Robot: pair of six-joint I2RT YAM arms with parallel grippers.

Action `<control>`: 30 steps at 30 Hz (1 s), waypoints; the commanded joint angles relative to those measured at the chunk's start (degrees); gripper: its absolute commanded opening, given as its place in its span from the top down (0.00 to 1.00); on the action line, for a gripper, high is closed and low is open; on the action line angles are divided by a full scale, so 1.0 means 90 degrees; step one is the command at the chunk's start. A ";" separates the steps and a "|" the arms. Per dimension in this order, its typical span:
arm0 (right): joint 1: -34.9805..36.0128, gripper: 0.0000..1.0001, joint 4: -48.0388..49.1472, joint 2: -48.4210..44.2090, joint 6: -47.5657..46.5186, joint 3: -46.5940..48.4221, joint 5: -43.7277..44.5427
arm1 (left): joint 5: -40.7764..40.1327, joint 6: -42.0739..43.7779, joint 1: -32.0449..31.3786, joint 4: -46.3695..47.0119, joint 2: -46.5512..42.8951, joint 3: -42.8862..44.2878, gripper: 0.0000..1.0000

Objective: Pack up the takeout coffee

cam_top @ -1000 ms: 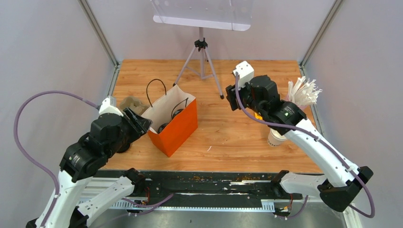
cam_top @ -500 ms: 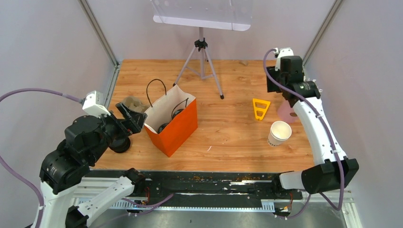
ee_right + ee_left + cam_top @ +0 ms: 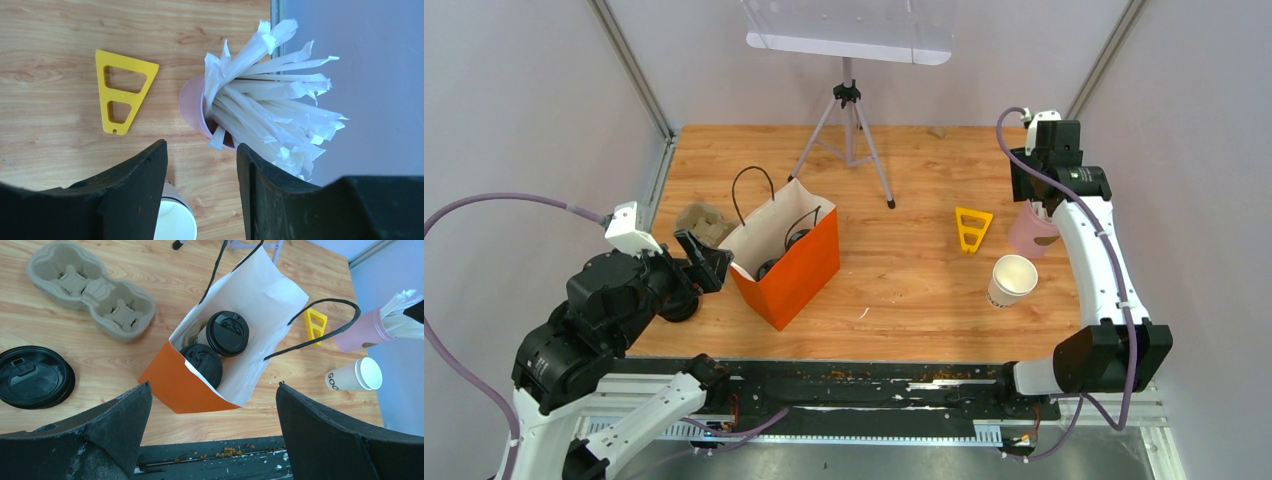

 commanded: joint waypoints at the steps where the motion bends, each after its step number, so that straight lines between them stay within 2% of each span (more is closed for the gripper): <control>1: -0.0051 0.47 0.0417 -0.0070 -0.0211 -0.0358 -0.0045 | 0.0024 0.0194 -0.0012 0.0248 0.0028 -0.0044 0.00; 9: -0.0277 0.53 0.0670 0.0205 -0.0392 -0.0508 0.0199 | -0.0052 0.0221 -0.0019 0.0180 -0.0019 -0.0025 0.00; 20: -0.0303 0.99 0.0381 0.0180 -0.0443 -0.0342 -0.0043 | -0.0217 0.0199 -0.0011 0.0135 -0.0137 0.0008 0.00; 30: -0.0280 1.00 -0.1440 -0.0231 0.0254 0.1310 -0.0174 | -0.0195 0.0258 -0.0017 0.0295 -0.0354 -0.0166 0.00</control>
